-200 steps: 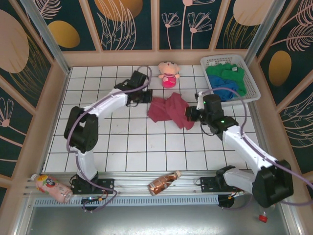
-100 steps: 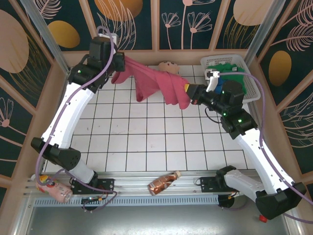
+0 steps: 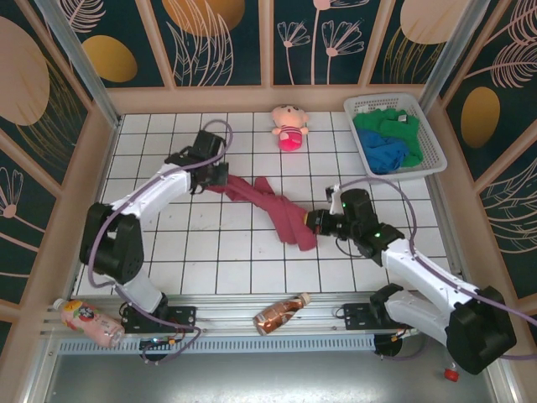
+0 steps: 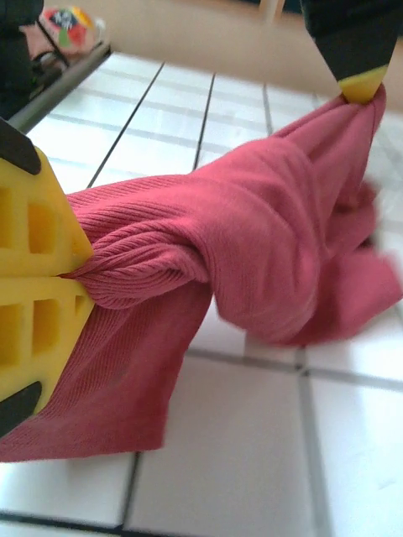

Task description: Fold and stack the tank tops

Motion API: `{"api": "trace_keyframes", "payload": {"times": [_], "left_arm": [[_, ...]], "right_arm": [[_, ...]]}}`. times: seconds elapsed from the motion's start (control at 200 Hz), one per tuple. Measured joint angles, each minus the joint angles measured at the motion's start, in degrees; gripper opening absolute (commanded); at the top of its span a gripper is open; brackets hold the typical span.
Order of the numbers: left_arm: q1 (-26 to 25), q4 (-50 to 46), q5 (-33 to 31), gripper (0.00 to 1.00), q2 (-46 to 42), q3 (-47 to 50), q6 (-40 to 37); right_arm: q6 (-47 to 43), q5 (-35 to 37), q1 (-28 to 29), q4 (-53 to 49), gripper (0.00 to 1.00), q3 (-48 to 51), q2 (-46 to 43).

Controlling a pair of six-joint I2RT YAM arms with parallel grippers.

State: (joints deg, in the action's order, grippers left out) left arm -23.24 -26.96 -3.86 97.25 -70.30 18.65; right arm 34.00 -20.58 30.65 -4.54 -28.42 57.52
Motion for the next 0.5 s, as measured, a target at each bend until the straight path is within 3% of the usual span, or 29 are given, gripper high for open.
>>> {"api": "trace_keyframes", "payload": {"times": [0.215,0.265,0.325,0.385,0.5], "left_arm": [[0.0,6.1,3.2,0.28,1.7,3.8,4.2],[-0.2,6.6,3.4,0.33,1.7,3.3,4.8],[-0.8,6.6,3.4,0.44,1.6,2.6,5.4],[-1.7,6.1,3.3,0.52,1.4,2.0,6.3],[-5.0,4.1,3.4,0.57,-0.7,2.1,9.4]], "right_arm": [[1.2,1.2,-0.7,1.7,0.0,0.7,6.9],[1.4,1.2,-1.5,1.9,0.13,0.7,8.9],[1.3,1.7,-2.4,1.2,0.14,0.3,10.9],[0.5,3.1,-3.1,-0.7,0.23,-0.4,11.5],[-3.0,8.2,-3.9,-6.9,0.44,-4.5,11.5]]}}
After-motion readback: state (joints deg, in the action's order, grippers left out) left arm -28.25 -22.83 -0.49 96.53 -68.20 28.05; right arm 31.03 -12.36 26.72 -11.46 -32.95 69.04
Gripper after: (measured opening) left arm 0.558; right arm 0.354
